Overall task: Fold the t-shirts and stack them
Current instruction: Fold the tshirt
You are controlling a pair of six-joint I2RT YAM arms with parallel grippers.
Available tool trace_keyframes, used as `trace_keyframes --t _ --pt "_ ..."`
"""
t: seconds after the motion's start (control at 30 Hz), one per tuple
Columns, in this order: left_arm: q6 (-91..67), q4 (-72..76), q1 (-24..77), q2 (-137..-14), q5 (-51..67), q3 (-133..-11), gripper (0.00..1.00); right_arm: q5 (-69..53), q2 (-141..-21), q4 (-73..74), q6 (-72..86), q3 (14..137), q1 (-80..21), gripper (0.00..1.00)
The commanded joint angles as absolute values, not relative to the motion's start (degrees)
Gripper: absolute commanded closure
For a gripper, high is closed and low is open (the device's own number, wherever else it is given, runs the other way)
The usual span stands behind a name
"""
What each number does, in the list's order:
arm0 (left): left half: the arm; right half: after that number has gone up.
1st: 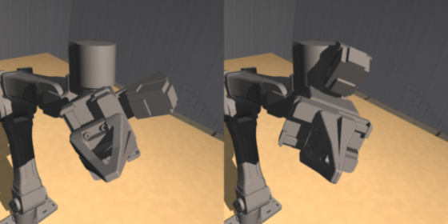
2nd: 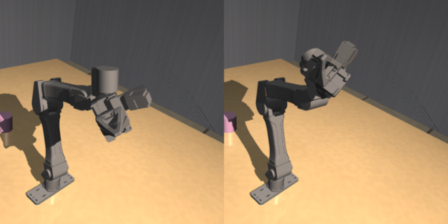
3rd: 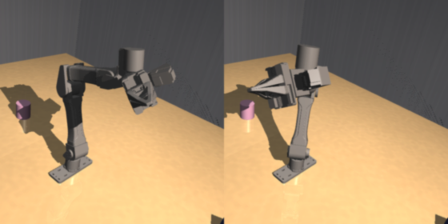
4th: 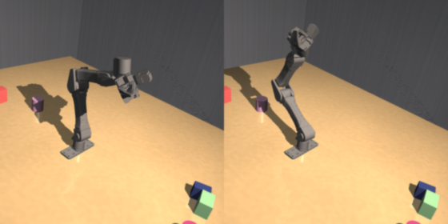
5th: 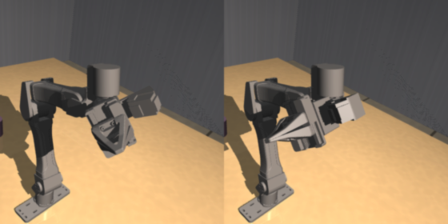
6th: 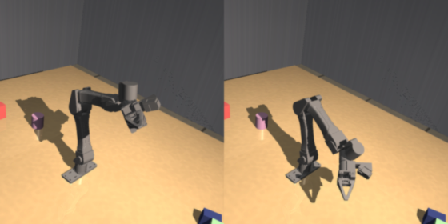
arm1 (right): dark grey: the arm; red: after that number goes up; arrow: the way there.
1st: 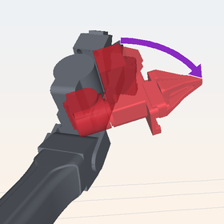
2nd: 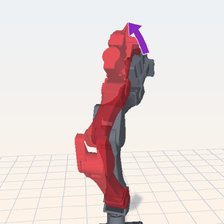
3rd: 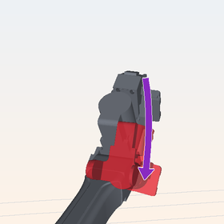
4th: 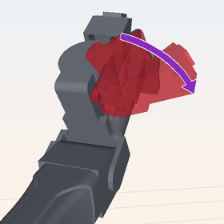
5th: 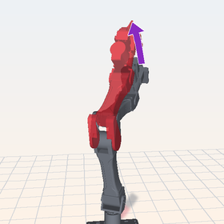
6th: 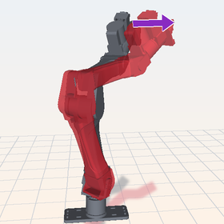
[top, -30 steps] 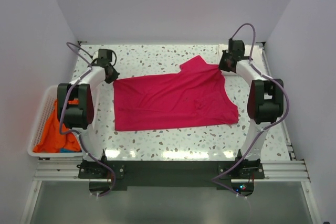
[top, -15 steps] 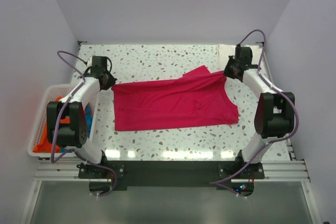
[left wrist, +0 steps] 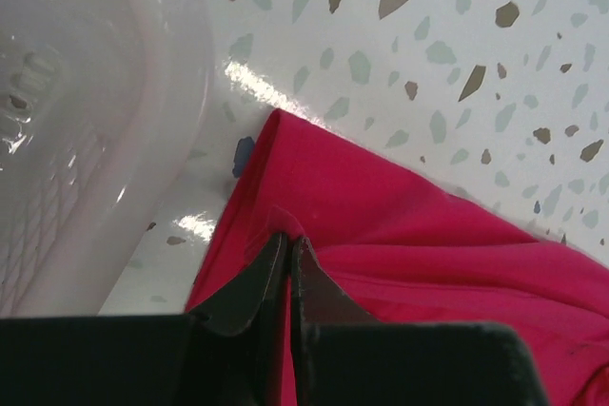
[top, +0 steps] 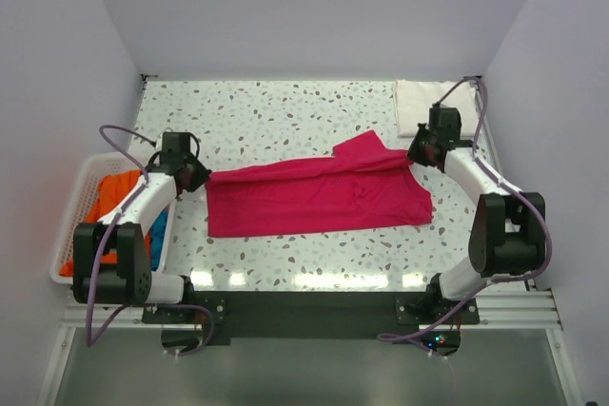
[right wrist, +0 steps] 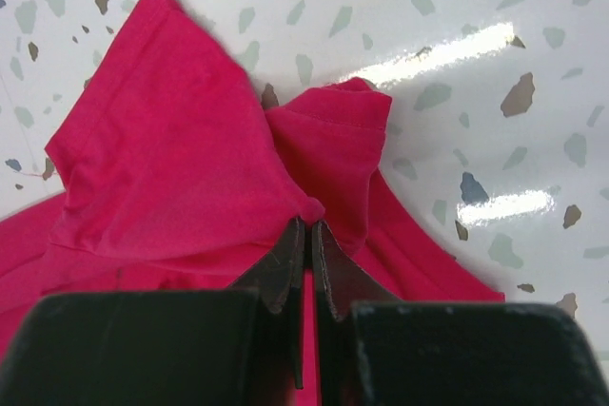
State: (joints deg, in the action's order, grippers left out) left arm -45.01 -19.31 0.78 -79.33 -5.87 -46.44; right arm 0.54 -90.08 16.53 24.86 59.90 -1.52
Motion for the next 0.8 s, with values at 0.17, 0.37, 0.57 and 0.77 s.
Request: trace_keyframes --t 0.17,0.37,0.57,0.77 --pt "-45.0 -16.5 0.3 -74.0 -3.7 -38.3 0.88 1.7 -86.1 14.6 26.6 52.6 -1.2 0.85" --pt "-42.7 -17.6 0.3 -73.0 -4.4 -42.0 0.39 1.9 -84.4 17.2 25.0 56.2 -1.4 0.49" --pt "-39.4 -16.6 1.7 -76.4 -4.0 -49.0 0.4 2.0 -94.0 19.5 20.9 69.0 -5.6 0.45" --pt "-38.3 -15.7 3.3 -80.5 -2.6 -51.8 0.42 4.6 -110.6 23.2 19.2 87.0 -8.9 0.48"
